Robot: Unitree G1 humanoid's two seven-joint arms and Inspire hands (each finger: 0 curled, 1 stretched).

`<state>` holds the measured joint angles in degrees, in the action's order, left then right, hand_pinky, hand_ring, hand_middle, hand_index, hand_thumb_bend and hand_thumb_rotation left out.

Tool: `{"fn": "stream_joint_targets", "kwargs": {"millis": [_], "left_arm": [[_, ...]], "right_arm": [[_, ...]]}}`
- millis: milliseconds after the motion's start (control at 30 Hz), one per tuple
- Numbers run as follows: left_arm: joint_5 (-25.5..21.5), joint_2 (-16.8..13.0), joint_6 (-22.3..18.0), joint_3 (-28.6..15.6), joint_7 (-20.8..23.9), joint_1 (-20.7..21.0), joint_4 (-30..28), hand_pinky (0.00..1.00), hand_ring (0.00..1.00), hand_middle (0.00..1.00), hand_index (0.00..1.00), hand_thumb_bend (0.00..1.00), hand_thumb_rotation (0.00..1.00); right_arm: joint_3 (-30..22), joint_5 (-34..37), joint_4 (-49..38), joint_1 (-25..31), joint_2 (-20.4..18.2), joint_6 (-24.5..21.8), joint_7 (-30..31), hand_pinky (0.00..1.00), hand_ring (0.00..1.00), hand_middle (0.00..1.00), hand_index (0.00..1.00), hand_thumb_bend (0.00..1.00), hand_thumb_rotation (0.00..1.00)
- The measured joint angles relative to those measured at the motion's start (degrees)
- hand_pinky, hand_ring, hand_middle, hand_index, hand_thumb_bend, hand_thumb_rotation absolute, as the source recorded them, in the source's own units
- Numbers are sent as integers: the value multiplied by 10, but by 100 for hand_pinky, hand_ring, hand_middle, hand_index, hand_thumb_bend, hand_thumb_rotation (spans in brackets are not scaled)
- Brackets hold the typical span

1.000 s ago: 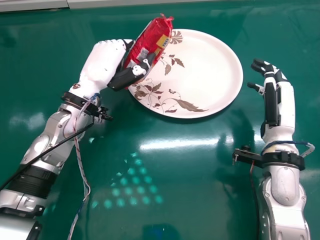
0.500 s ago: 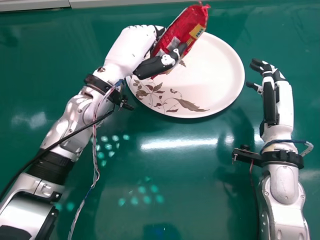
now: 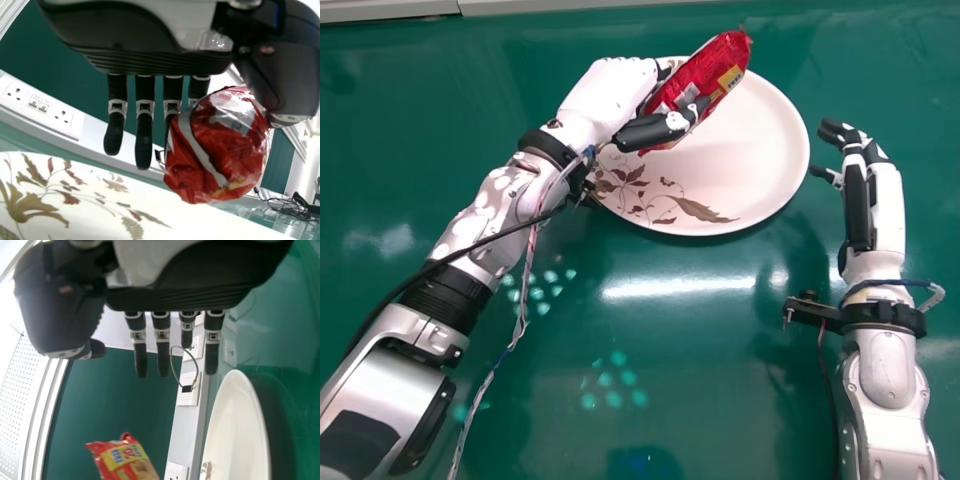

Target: Pick up biscuit and place it in the plate

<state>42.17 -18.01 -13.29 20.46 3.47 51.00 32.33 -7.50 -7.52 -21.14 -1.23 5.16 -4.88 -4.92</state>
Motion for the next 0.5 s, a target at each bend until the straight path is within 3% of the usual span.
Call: {"fn": "stream_joint_targets", "kwargs": {"millis": [500], "left_arm": [[9,1,1,16,5,22,49,30,36,46,56,49,0]], "right_arm": [[0,-1,-2,1,1,-4,0,71,79,80,79,49,37]]}}
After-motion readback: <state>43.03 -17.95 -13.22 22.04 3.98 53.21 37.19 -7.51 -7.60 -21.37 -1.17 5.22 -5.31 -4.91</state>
